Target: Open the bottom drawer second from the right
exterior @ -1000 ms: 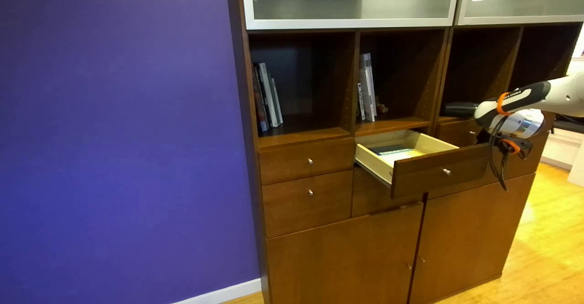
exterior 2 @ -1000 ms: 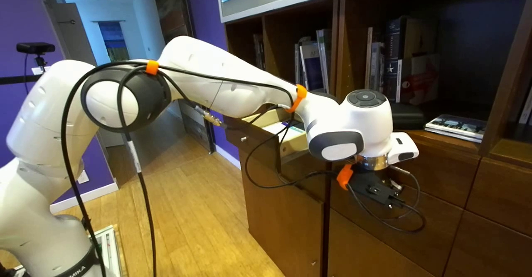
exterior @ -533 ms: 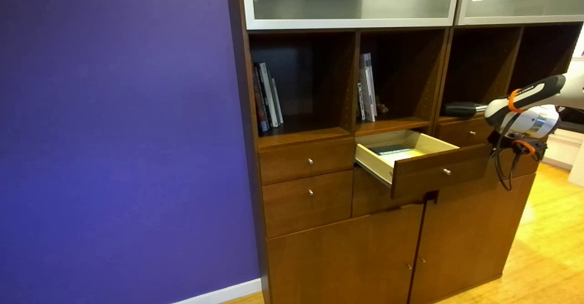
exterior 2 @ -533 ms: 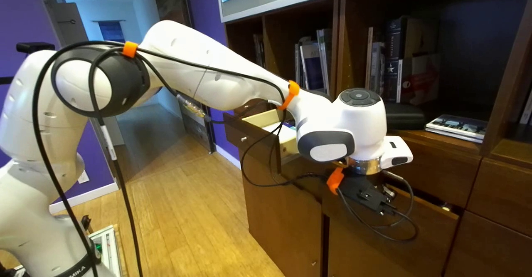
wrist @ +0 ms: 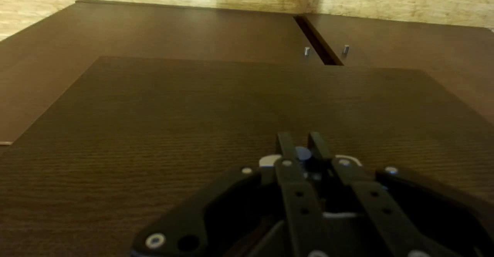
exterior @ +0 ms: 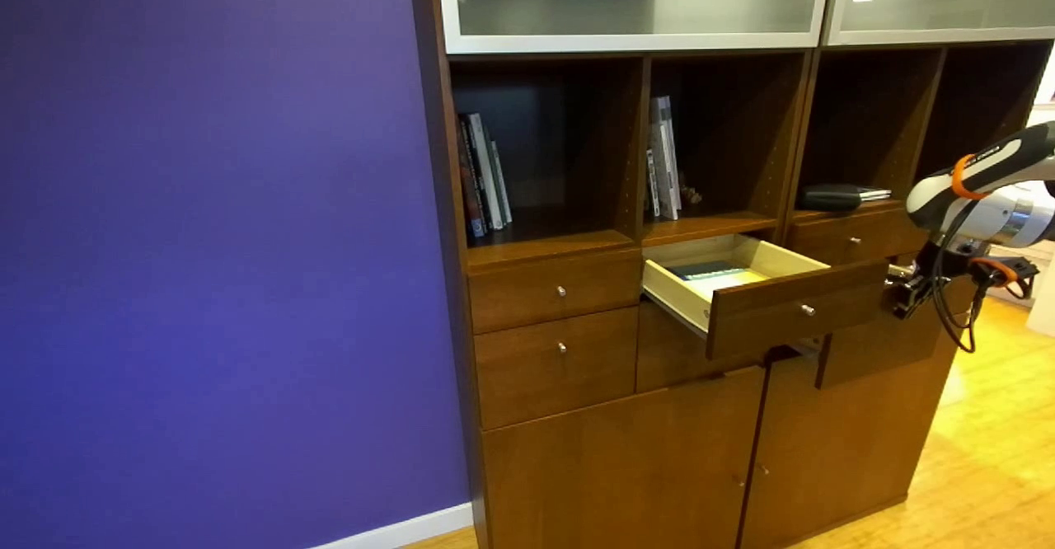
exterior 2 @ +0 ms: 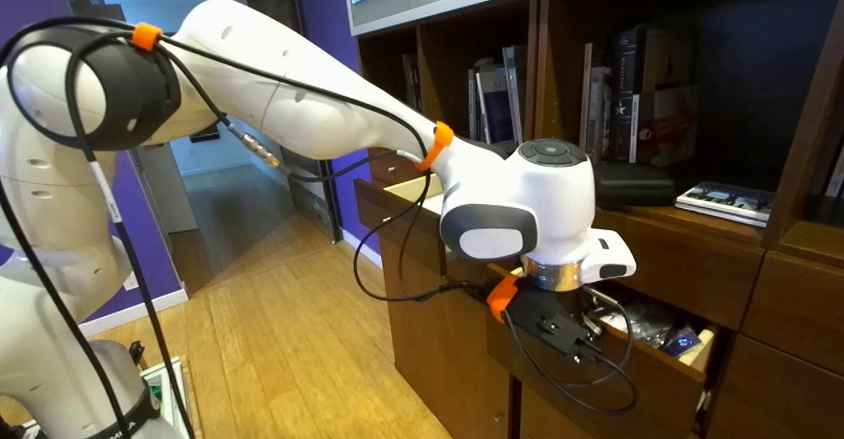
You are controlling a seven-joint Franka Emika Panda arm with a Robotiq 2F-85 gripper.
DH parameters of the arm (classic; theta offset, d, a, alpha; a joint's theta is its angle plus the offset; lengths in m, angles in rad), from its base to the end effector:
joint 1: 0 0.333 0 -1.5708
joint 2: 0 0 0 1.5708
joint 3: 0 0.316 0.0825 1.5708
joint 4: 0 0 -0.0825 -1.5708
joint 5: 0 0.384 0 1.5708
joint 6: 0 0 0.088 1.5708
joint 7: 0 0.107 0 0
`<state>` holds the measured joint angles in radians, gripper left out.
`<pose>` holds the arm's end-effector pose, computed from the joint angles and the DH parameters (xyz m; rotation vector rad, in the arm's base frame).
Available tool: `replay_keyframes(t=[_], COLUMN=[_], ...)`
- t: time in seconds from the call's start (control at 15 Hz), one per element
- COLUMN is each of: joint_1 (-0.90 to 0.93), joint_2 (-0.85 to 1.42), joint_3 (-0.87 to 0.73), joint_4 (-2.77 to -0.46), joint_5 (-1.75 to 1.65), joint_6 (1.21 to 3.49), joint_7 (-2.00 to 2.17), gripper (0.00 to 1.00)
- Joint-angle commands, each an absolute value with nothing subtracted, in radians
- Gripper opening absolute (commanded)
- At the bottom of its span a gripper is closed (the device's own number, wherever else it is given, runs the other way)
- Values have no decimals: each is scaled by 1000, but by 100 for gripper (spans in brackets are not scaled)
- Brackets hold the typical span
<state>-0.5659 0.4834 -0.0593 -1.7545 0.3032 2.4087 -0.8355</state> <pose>0.5530 -0.3919 0.3119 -3.0856 -0.0169 -0.4002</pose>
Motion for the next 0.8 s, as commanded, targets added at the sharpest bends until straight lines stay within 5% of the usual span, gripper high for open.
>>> replay_keyframes(t=[0.0,0.07,0.13,0.2,0.73], joint_1=[-569,-564,-557,-553,-573], joint_2=[467,459,452,446,445], joint_3=[-160,-171,-182,-188,-254], joint_4=[-1857,-1870,-1882,-1889,-1871], joint_5=[193,181,167,160,67], joint_6=[2444,2442,2444,2440,2354], joint_7=[-869,-869,-865,-865,-869], gripper=[4,4,11,34,88])
